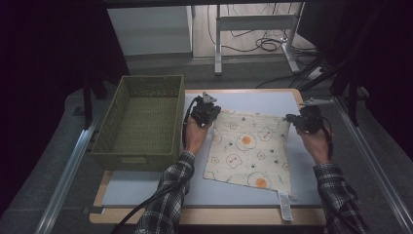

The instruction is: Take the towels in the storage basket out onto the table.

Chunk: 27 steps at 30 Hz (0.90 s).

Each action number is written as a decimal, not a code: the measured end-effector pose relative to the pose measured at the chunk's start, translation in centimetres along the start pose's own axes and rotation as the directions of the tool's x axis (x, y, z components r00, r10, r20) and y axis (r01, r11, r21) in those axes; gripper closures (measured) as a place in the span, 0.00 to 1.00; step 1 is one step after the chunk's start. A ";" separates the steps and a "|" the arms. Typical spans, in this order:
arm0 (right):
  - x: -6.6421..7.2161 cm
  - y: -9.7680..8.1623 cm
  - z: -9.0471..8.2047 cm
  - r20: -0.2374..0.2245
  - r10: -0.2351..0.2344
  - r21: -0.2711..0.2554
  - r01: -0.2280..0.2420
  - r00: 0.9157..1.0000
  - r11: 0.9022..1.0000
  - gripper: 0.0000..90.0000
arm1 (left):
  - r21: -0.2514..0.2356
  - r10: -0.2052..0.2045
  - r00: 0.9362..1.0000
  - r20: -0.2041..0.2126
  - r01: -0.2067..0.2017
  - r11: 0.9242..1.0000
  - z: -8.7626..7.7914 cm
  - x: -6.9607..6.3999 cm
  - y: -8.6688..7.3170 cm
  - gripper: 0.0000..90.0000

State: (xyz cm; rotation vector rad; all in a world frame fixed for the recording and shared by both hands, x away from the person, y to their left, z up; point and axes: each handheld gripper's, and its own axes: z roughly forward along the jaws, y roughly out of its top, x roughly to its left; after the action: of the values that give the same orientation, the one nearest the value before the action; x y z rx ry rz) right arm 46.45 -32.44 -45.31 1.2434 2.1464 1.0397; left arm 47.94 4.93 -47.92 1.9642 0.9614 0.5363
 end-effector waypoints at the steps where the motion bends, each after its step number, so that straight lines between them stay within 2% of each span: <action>1: 0.1 -0.4 -0.3 -0.006 -0.003 0.000 0.003 1.000 1.000 0.98 | -0.008 0.001 1.000 0.001 -0.001 1.000 -0.3 -0.2 -0.3 0.95; 7: 0.7 -2.3 -1.6 -0.035 -0.006 0.005 0.006 0.999 1.000 0.98 | -0.010 0.018 1.000 0.008 -0.017 1.000 -1.6 -1.2 -1.4 0.95; 8: 0.9 -3.1 -2.3 -0.046 -0.004 0.001 0.004 0.999 1.000 0.98 | -0.019 0.013 1.000 0.017 -0.012 1.000 -2.2 -1.6 -1.9 0.95; 11: 1.2 -3.9 -2.9 -0.052 -0.006 -0.008 0.006 0.999 1.000 0.98 | -0.025 0.007 0.999 0.033 -0.006 1.000 -2.6 -2.1 -2.5 0.95; 12: 1.4 -4.6 -3.5 -0.061 -0.002 -0.010 0.001 0.998 1.000 0.98 | -0.020 0.015 0.999 0.044 -0.014 1.000 -3.0 -2.8 -3.1 0.95; 14: 1.5 -4.9 -3.8 -0.067 -0.004 -0.015 0.003 0.998 1.000 0.98 | -0.017 0.024 0.999 0.040 -0.024 1.000 -3.2 -3.1 -3.5 0.95; 20: 2.5 -7.3 -5.7 -0.101 0.002 -0.028 -0.005 0.995 1.000 0.98 | -0.018 0.013 0.997 0.074 -0.012 1.000 -4.3 -4.4 -5.9 0.95; 27: 3.4 -9.0 -6.9 -0.120 0.003 -0.031 -0.007 0.993 1.000 0.98 | -0.031 -0.007 0.994 0.111 0.010 0.999 -5.4 -5.2 -7.6 0.95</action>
State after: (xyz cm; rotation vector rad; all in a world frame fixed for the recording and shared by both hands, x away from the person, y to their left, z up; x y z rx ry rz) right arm 35.22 -34.93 -48.18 1.2001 2.2086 1.1730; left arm 37.91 6.07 -51.49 1.9403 0.8867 0.4306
